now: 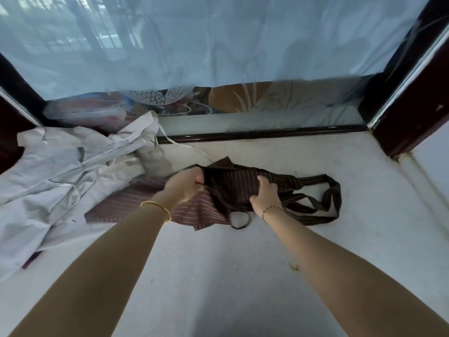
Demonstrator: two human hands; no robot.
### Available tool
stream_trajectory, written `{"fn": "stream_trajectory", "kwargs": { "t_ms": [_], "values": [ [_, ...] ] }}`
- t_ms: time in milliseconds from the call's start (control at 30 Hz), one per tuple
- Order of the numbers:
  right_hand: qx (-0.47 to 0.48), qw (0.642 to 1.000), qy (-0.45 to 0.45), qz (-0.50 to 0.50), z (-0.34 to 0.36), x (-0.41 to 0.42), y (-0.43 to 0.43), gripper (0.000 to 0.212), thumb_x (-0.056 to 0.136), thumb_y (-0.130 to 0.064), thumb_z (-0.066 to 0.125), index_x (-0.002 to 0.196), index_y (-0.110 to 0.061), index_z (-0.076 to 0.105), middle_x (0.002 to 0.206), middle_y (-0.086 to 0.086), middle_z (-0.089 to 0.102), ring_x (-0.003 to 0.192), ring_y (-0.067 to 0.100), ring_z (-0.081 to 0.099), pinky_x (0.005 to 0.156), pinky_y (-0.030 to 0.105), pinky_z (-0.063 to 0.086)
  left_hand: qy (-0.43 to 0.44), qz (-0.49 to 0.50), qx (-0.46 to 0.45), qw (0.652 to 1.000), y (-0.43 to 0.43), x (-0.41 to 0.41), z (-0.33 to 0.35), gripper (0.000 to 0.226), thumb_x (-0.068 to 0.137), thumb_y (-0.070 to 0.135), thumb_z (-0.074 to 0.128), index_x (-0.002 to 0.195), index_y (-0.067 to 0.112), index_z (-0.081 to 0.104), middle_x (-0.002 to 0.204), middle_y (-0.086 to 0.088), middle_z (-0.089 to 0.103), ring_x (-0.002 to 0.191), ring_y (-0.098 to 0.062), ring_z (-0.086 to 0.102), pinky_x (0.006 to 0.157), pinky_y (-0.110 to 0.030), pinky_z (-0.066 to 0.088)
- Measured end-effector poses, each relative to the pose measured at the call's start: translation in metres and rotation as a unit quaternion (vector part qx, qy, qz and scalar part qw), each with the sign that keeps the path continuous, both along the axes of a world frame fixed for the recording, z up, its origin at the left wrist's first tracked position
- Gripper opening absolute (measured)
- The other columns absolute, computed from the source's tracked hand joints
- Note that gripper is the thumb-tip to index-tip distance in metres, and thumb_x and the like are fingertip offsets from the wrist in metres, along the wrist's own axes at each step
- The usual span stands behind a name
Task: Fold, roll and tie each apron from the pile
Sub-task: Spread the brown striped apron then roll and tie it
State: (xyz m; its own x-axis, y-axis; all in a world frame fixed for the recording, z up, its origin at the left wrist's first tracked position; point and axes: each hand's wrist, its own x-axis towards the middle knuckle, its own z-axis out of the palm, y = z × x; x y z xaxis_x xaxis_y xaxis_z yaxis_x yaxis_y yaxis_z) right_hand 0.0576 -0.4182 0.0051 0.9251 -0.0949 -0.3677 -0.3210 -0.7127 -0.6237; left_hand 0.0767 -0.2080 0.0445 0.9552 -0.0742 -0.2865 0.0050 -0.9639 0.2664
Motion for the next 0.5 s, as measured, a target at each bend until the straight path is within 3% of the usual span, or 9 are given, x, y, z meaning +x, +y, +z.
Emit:
{"fn": "stream_trajectory", "kwargs": {
  "t_ms": [67,100,167,200,233,267,367,433,500],
  "values": [
    [-0.014,0.997,-0.031,-0.069,0.003,0.005,-0.011,0.047,0.094,-0.010,0.046,0.140,-0.015,0.035,0.137,0.014,0.034,0.106,0.032,0.055,0.081,0.037,0.048,0.193,-0.025,-0.224,0.955,-0.023,-0.009,0.005,0.016,0.091,0.001,0.055,0.101,0.013,0.061,0.111,-0.014,0.065,0.105,-0.026,0.062,0.087,-0.030,0.049],
    [-0.035,0.993,-0.052,-0.097,0.005,0.008,-0.017,0.042,0.094,-0.010,0.045,0.136,-0.013,0.039,0.136,0.014,0.036,0.112,0.032,0.051,0.085,0.038,0.046,0.334,-0.040,-0.304,0.891,-0.038,-0.019,0.007,0.027,0.092,-0.005,0.050,0.110,0.013,0.061,0.120,-0.017,0.061,0.106,-0.026,0.062,0.090,-0.033,0.050],
    [-0.084,0.986,-0.091,-0.111,0.008,0.014,-0.031,0.037,0.094,-0.008,0.045,0.131,-0.012,0.044,0.134,0.013,0.040,0.120,0.032,0.044,0.090,0.038,0.043,0.553,-0.088,-0.345,0.754,-0.063,-0.035,-0.001,0.040,0.095,-0.008,0.042,0.125,0.016,0.052,0.132,-0.016,0.054,0.101,-0.025,0.065,0.090,-0.037,0.053],
    [-0.104,0.984,-0.109,-0.097,0.008,0.016,-0.036,0.037,0.094,-0.007,0.045,0.131,-0.011,0.045,0.133,0.013,0.041,0.121,0.031,0.042,0.092,0.038,0.042,0.589,-0.101,-0.335,0.728,-0.068,-0.037,-0.006,0.038,0.096,-0.005,0.042,0.127,0.015,0.051,0.131,-0.015,0.055,0.097,-0.022,0.066,0.086,-0.033,0.055],
    [-0.121,0.983,-0.118,-0.069,0.008,0.019,-0.039,0.037,0.094,-0.007,0.045,0.131,-0.011,0.045,0.133,0.013,0.042,0.121,0.031,0.041,0.094,0.038,0.041,0.573,-0.092,-0.326,0.746,-0.070,-0.035,-0.009,0.030,0.097,0.000,0.044,0.123,0.012,0.055,0.124,-0.014,0.060,0.089,-0.016,0.067,0.077,-0.026,0.056],
    [-0.136,0.983,-0.121,-0.030,0.007,0.020,-0.042,0.039,0.093,-0.007,0.045,0.132,-0.012,0.044,0.134,0.012,0.042,0.121,0.030,0.041,0.095,0.038,0.042,0.510,-0.060,-0.323,0.795,-0.070,-0.031,-0.010,0.021,0.097,0.005,0.047,0.114,0.010,0.059,0.113,-0.012,0.065,0.076,-0.010,0.065,0.064,-0.018,0.053],
    [-0.168,0.973,-0.094,0.130,0.001,0.021,-0.038,0.055,0.091,-0.004,0.046,0.143,-0.016,0.032,0.147,0.008,0.032,0.131,0.029,0.033,0.103,0.040,0.039,0.249,0.083,-0.294,0.919,-0.048,-0.015,-0.017,0.008,0.093,0.008,0.053,0.091,0.010,0.060,0.083,-0.006,0.063,0.055,-0.008,0.047,0.043,-0.014,0.034],
    [-0.197,0.951,-0.069,0.227,-0.005,0.020,-0.032,0.068,0.088,-0.001,0.049,0.148,-0.021,0.023,0.154,0.003,0.023,0.140,0.028,0.022,0.110,0.043,0.033,0.154,0.125,-0.220,0.955,-0.029,-0.010,-0.032,0.010,0.090,0.009,0.056,0.100,0.009,0.059,0.091,-0.006,0.061,0.069,-0.014,0.054,0.049,-0.017,0.041],
    [-0.262,0.913,-0.043,0.311,-0.013,0.017,-0.028,0.063,0.087,-0.001,0.051,0.144,-0.022,0.031,0.151,0.002,0.030,0.142,0.027,0.017,0.112,0.045,0.028,0.170,0.096,-0.149,0.969,-0.020,-0.014,-0.051,0.040,0.087,0.014,0.063,0.125,0.009,0.051,0.119,-0.010,0.055,0.102,-0.024,0.057,0.076,-0.029,0.052]
  ]
}}
